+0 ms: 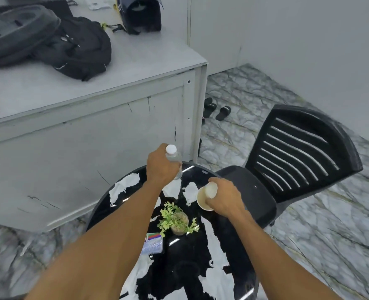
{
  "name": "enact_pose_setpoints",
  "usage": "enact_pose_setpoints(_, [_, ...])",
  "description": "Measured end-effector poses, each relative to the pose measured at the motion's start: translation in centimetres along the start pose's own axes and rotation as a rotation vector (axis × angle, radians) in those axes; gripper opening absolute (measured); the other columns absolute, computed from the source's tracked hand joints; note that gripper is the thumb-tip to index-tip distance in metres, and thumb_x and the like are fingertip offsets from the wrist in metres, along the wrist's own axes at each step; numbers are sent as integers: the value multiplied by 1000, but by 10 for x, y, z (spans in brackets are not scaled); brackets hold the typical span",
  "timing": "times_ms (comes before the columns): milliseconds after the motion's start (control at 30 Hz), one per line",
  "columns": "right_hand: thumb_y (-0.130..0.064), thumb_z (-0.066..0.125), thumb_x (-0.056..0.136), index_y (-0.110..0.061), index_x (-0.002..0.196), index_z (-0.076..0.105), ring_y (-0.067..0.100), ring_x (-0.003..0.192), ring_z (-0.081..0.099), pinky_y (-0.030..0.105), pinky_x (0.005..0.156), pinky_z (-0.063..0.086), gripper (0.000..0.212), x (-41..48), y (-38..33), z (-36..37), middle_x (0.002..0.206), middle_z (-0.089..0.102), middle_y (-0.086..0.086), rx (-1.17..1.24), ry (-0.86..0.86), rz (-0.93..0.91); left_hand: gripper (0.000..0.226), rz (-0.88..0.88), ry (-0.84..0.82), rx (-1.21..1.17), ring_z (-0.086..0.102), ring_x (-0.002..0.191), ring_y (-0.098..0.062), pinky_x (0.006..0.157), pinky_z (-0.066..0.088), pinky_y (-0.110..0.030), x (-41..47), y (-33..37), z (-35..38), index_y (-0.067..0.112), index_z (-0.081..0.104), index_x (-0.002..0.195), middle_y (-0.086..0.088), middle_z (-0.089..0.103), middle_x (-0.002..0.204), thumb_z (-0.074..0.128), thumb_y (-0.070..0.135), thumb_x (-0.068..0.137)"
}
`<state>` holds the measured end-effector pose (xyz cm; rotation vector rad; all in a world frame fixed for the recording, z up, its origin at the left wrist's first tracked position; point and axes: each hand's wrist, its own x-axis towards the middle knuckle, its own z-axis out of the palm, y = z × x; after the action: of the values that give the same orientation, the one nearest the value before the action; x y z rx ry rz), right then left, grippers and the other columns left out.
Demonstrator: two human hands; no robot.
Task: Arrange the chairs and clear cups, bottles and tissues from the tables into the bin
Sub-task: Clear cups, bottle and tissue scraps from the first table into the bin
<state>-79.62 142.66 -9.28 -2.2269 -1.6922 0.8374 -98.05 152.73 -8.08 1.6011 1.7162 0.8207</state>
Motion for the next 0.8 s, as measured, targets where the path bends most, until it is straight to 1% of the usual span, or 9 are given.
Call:
enact_pose_setpoints(67, [-23,73,68,-25,120,59,26,107,59,36,82,47,53,5,-18,-18,112,61,-1,69,104,-27,43,-3,60,-44,63,87,-17,78,56,-37,-6,3,-23,25,61,108,6,66,94,82,22,70])
enact_pose_setpoints(100, [-21,74,69,-23,120,59,27,108,58,36,83,47,53,5,-32,-24,112,60,0,99,150,-61,43,2,97,-60,63,86,-16,78,56,-35,-11,3,-38,25,61,107,7,66,93,83,21,70])
enact_pose_setpoints(233, [-14,73,73,-19,133,53,26,122,50,39,100,41,63,-6,-105,-22,134,56,4,203,252,-255,43,-14,238,-116,58,83,-8,70,45,-20,-40,4,-110,26,61,104,13,61,90,86,22,69])
enact_pose_setpoints(333, [-16,73,73,-20,137,51,23,124,49,34,103,38,68,-39,-175,9,137,53,1,239,193,-435,44,-27,388,-139,57,82,-4,66,41,-13,-84,-14,-185,28,61,103,15,61,90,87,23,68])
enact_pose_setpoints(400, [-19,74,73,-21,137,51,22,122,50,33,101,39,68,-74,-224,35,136,53,0,234,151,-553,45,-36,499,-121,57,83,-6,67,41,-13,-123,-33,-238,28,61,104,13,63,91,87,24,67])
enact_pose_setpoints(500, [-18,75,73,-21,136,52,23,120,52,33,100,40,68,-137,-288,79,135,54,1,227,73,-717,46,-79,660,-79,58,88,-11,71,42,-17,-195,-70,-316,28,61,107,15,61,91,87,26,69])
enact_pose_setpoints(633, [-21,78,73,-21,134,53,23,116,55,29,95,40,65,-237,-369,144,133,56,1,229,-39,-936,52,-162,869,27,62,94,-13,83,54,-31,-308,-126,-413,27,63,115,10,67,99,86,31,68])
enact_pose_setpoints(700, [-21,78,73,-18,132,55,23,114,56,27,94,39,64,-291,-404,179,131,58,3,254,-106,-1025,49,-213,963,88,65,91,-13,82,57,-35,-372,-150,-452,29,65,113,8,70,99,83,31,68])
enact_pose_setpoints(800, [-20,78,70,-19,129,58,24,110,58,31,93,44,62,-375,-448,232,126,61,3,275,-230,-1149,42,-323,1089,156,63,84,-12,78,55,-31,-462,-181,-501,28,67,109,6,71,94,81,29,69])
